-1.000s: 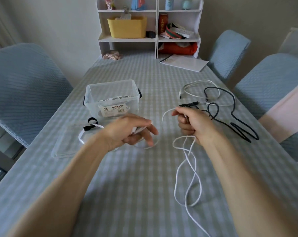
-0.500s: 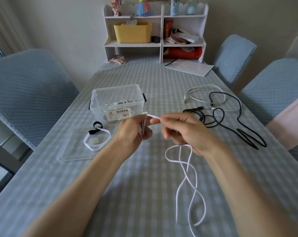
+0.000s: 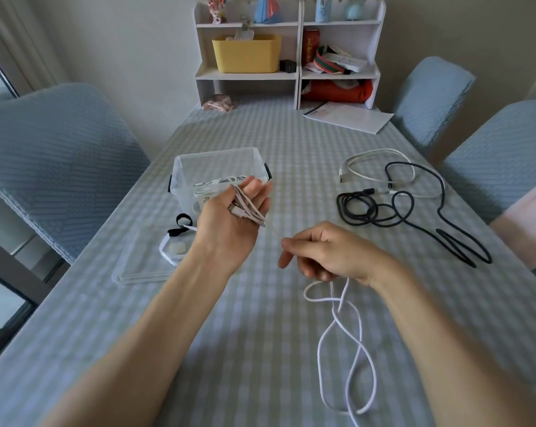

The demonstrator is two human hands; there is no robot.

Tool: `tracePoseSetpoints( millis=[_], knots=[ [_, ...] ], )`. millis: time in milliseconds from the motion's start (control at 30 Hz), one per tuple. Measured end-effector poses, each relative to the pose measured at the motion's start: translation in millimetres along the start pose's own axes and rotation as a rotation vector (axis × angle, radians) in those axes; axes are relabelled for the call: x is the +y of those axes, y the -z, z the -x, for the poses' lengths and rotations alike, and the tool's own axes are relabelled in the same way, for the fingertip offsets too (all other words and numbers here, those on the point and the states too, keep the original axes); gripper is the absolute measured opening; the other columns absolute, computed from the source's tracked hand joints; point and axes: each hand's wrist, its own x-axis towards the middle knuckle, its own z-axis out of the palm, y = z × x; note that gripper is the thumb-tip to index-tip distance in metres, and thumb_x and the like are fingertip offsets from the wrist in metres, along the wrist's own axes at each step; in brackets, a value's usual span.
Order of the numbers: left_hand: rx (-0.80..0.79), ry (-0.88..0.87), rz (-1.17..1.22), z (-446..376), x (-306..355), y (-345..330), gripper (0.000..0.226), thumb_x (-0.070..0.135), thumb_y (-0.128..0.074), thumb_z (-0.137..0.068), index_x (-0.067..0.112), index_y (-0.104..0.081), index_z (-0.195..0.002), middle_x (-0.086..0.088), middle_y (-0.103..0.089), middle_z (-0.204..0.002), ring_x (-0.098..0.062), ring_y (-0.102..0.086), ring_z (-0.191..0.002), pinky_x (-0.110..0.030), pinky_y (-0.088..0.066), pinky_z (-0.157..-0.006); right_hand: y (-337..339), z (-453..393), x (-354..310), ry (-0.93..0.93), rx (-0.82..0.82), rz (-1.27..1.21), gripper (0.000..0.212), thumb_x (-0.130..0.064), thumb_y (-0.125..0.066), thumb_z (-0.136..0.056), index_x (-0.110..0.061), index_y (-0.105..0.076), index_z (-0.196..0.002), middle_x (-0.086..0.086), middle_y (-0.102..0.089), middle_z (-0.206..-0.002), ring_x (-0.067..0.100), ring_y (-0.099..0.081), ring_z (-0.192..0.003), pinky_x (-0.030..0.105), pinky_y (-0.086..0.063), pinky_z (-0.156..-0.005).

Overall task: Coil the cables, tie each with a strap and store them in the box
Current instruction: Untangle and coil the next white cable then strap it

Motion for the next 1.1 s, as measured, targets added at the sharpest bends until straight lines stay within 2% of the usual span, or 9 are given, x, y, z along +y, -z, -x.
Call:
tracePoseSetpoints(
  millis=[33, 100, 200, 267, 400, 600, 867, 967, 1100],
  knots=[
    [-0.001, 0.006, 0.055, 0.7, 1.8, 0.4, 0.024, 0.012, -0.037, -0.105, 0.003, -0.059, -0.104, 0.001, -0.064, -0.079, -0.014, -0.069, -0.078, -0.031, -0.054, -0.087, -0.1, -0.6, 1.2, -0.017, 0.011, -0.015, 0.038, -0.035, -0.055, -0.1, -0.007, -0.072, -0.083, -0.001, -0.049, -0.05, 0.01, -0.038, -0.041, 0.019, -0.032, -0.043],
    [-0.017, 0.033, 0.131, 2.9, 7.7, 2.2, 0.026, 0.011, -0.036, -0.104, 0.002, -0.06, -0.106, 0.004, -0.055, -0.069, -0.007, -0.052, -0.052, -0.024, -0.054, -0.066, 3.0, -2.1, 2.4, -0.039, 0.051, -0.053, 0.037, -0.034, -0.058, -0.099, -0.007, -0.066, -0.075, -0.003, -0.043, -0.047, 0.009, -0.034, -0.04, 0.019, -0.028, -0.042],
    [-0.152, 0.115, 0.008, 8.0, 14.3, 1.4, 0.028, 0.013, -0.036, -0.099, 0.004, -0.062, -0.097, 0.007, -0.04, -0.054, -0.006, -0.026, -0.04, -0.018, -0.03, -0.046, 13.5, -2.7, 4.8, -0.066, 0.136, -0.188, 0.034, -0.03, -0.067, -0.092, -0.013, -0.057, -0.065, -0.003, -0.037, -0.048, 0.009, -0.028, -0.041, 0.02, -0.022, -0.041],
    [-0.244, 0.166, -0.17, 12.0, 13.7, -0.6, 0.029, 0.015, -0.04, -0.094, 0.006, -0.066, -0.086, 0.007, -0.034, -0.048, -0.008, -0.013, -0.041, -0.02, -0.019, -0.046, 18.3, -2.3, 6.4, -0.088, 0.16, -0.243, 0.035, -0.028, -0.071, -0.089, -0.015, -0.054, -0.061, -0.002, -0.036, -0.049, 0.01, -0.026, -0.041, 0.019, -0.021, -0.04],
    [-0.357, 0.245, -0.394, 17.0, 11.8, -6.0, 0.029, 0.019, -0.042, -0.09, 0.008, -0.066, -0.078, 0.006, -0.029, -0.043, -0.01, -0.008, -0.041, -0.024, -0.018, -0.046, 23.5, 0.6, 8.3, -0.117, 0.115, -0.223, 0.039, -0.026, -0.072, -0.087, -0.017, -0.051, -0.056, -0.002, -0.034, -0.049, 0.011, -0.026, -0.042, 0.021, -0.02, -0.042],
    [-0.333, 0.211, -0.326, 15.7, 20.3, -5.4, 0.021, 0.021, -0.042, -0.087, 0.008, -0.057, -0.078, 0.008, -0.027, -0.04, -0.01, -0.007, -0.039, -0.022, -0.016, -0.041, 32.8, 8.2, 12.0, -0.116, 0.024, -0.182, 0.036, -0.027, -0.071, -0.089, -0.011, -0.055, -0.061, 0.0, -0.029, -0.048, 0.014, -0.034, -0.041, 0.022, -0.032, -0.044],
    [-0.276, 0.146, -0.149, 7.2, 35.3, 6.8, 0.017, 0.017, -0.039, -0.087, 0.012, -0.053, -0.079, 0.012, -0.027, -0.038, -0.009, -0.006, -0.035, -0.018, -0.012, -0.035, 37.8, 15.4, 11.6, -0.111, -0.026, -0.018, 0.043, -0.043, -0.075, -0.077, -0.013, -0.052, -0.055, 0.001, -0.033, -0.043, 0.015, -0.037, -0.038, 0.022, -0.035, -0.047],
    [-0.211, 0.083, -0.215, 5.0, 45.3, 17.0, 0.019, 0.018, -0.043, -0.082, 0.011, -0.058, -0.072, 0.01, -0.027, -0.038, -0.007, -0.006, -0.036, -0.019, -0.009, -0.038, 37.4, 14.3, 13.6, -0.126, 0.122, 0.011, 0.046, -0.043, -0.077, -0.08, -0.014, -0.049, -0.058, -0.002, -0.033, -0.045, 0.012, -0.029, -0.038, 0.021, -0.026, -0.044],
    [-0.231, 0.125, -0.616, 10.1, 25.1, 10.8, 0.031, 0.02, -0.042, -0.086, 0.004, -0.066, -0.075, -0.004, -0.044, -0.044, -0.005, -0.016, -0.03, -0.023, -0.011, -0.045, 31.7, 1.1, 16.7, -0.046, 0.499, 0.05, 0.043, -0.048, -0.076, -0.082, -0.013, -0.059, -0.064, -0.008, -0.038, -0.045, 0.005, -0.031, -0.038, 0.023, -0.032, -0.051]
  ],
)
